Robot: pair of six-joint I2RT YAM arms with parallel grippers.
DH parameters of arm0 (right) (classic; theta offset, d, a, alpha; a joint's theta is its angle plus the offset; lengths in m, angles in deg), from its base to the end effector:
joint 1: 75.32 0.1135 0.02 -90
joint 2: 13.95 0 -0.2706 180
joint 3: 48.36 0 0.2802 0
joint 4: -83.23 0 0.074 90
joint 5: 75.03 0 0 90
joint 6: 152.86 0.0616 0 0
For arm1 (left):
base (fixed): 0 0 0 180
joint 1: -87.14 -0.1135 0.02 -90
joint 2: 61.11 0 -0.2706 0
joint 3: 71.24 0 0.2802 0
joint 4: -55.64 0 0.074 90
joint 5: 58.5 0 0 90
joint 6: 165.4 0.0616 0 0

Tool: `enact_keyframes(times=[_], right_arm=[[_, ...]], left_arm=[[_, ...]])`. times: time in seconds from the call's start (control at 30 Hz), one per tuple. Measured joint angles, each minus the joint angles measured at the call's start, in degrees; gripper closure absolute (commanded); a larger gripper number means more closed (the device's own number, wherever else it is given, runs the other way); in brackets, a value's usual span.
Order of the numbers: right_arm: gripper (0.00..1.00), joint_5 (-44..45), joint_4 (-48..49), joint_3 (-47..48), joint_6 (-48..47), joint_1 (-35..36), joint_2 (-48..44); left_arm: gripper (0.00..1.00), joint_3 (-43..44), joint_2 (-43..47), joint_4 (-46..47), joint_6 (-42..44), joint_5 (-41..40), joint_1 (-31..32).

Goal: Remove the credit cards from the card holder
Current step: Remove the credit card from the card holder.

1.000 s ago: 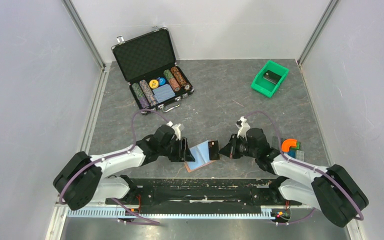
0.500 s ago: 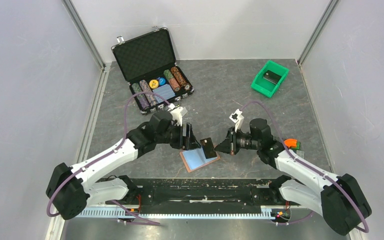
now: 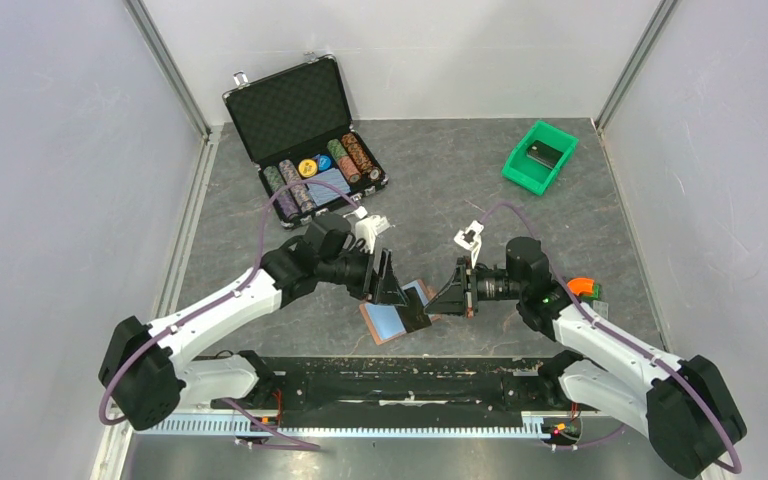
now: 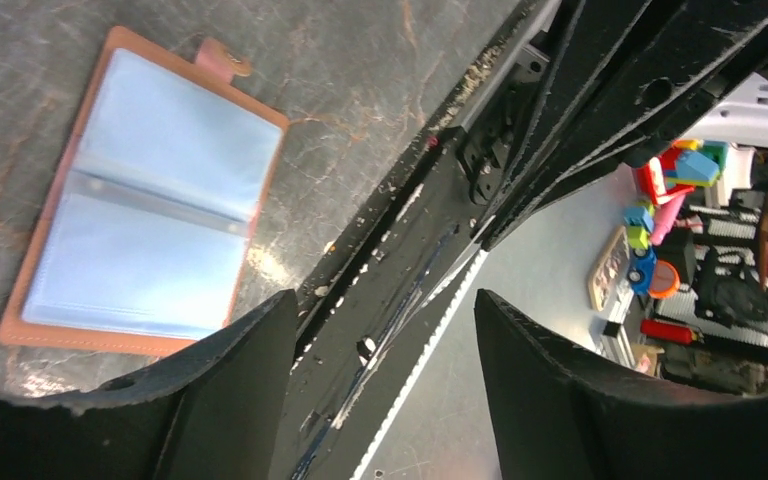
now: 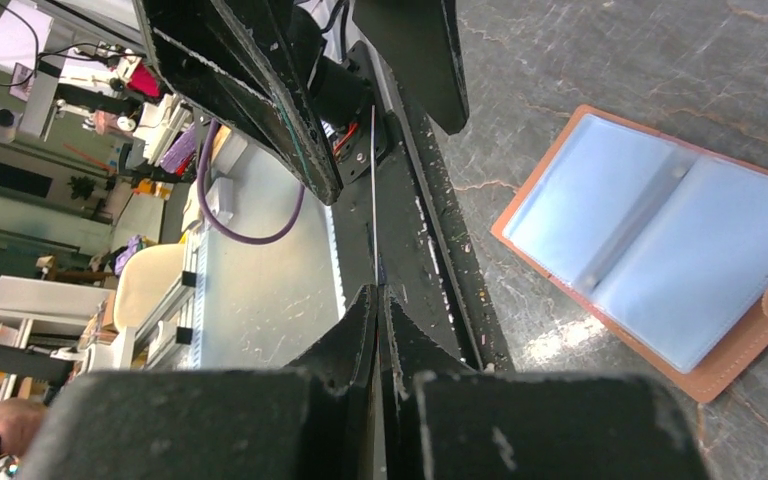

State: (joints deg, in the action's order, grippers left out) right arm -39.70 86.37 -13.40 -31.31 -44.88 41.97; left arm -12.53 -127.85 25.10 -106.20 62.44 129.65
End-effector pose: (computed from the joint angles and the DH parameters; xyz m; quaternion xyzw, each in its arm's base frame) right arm 0.1766 0.1621 0.2038 -0.2635 0.7204 0.5876 0.2575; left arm 0.1922 -0.2191 0.2439 0.2037 0.8520 -0.4424 0.1920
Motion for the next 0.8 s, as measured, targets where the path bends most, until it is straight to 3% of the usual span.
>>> enact_keyframes(times=[0.07, 0.27, 0.33, 0.43, 0.53, 0.8], right_arm=[[1.00, -0.83, 0.39, -0.15, 0.42, 0.09, 0.07], [1.00, -2.12, 1.20, -0.24, 0.98, 0.15, 0.63], [0.95, -2.32, 1.22, -0.24, 0.96, 0.17, 0.85], [0.82, -1.01, -0.09, -0.20, 0.09, 0.17, 1.03], [0.65, 2.32, -3.58, 0.22, -2.05, 0.20, 0.37], [0.41, 14.95, -7.37, 1.68, -1.51, 0.20, -7.78]], left_arm=[[0.40, 0.00, -0.59, 0.79, 0.04, 2.34, 0.00], [0.84, -0.02, -1.18, 4.66, -0.50, 7.13, 0.00], [0.91, -0.02, -1.57, 5.20, -0.90, 8.35, 0.00], [0.98, -0.15, -1.88, 6.38, -1.36, 9.35, 0.00], [0.98, -0.87, -1.90, 7.96, -2.86, 9.62, 0.00], [0.98, -3.93, -0.52, 13.40, -10.32, 3.48, 0.00]])
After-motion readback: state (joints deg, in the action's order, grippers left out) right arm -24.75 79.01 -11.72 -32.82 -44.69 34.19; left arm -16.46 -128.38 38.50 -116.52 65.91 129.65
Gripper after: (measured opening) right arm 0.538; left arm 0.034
